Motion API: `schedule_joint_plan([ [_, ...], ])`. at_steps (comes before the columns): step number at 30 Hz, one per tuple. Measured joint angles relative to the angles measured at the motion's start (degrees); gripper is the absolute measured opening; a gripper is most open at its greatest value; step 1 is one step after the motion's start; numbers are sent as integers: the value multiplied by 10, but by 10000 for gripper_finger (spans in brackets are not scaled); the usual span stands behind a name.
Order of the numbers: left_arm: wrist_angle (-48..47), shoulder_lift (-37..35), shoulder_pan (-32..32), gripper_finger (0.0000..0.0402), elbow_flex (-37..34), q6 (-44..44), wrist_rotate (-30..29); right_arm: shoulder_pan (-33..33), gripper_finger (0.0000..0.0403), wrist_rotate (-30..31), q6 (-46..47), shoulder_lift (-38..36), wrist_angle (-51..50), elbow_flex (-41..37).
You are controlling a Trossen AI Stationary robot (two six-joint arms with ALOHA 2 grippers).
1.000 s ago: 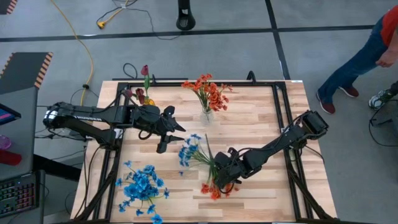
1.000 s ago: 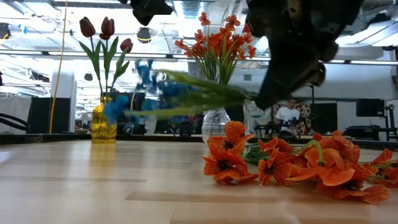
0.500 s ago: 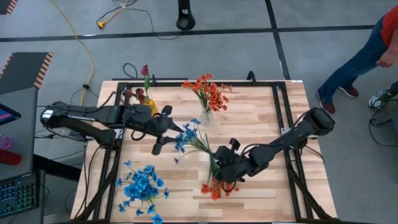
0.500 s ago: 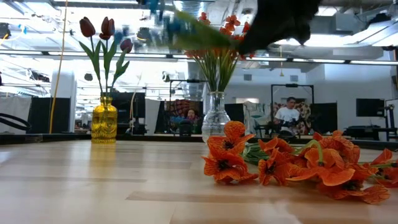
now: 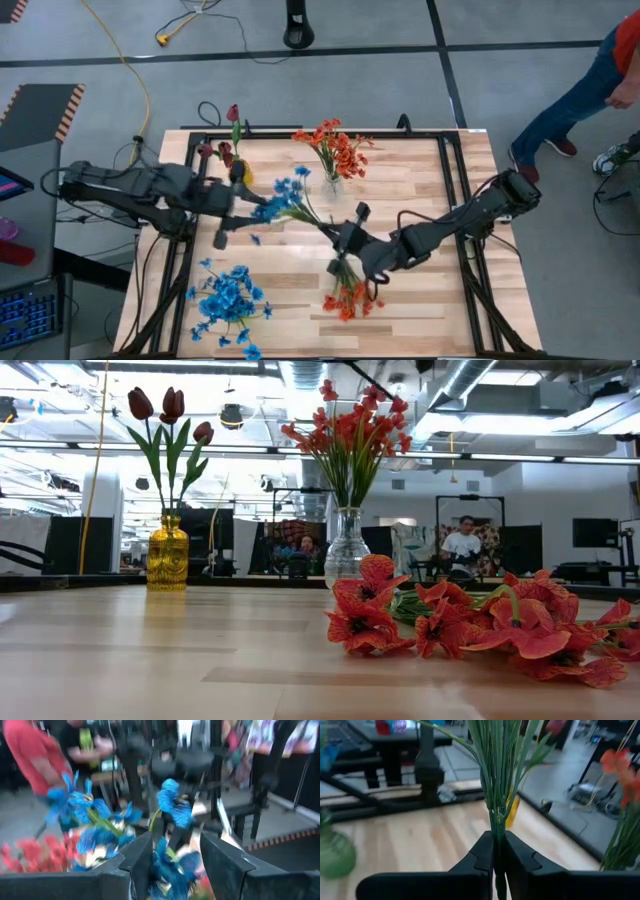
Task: Sort flowers into vase by color
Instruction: Put the blue flowers into the green vase
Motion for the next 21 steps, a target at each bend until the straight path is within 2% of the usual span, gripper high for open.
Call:
schedule_joint_plan([
  [6,38,-65,-7,154,0,30,0,-34,57,0,-78,0,84,0],
  [15,40,-128,-7,154,0,28,-2,-83,57,-6,-226,0,285,0],
  [18,40,-127,-7,154,0,27,-2,-95,57,-49,-261,0,346,0],
  [21,40,-115,-7,154,0,27,-2,-107,57,-138,-268,0,387,0],
])
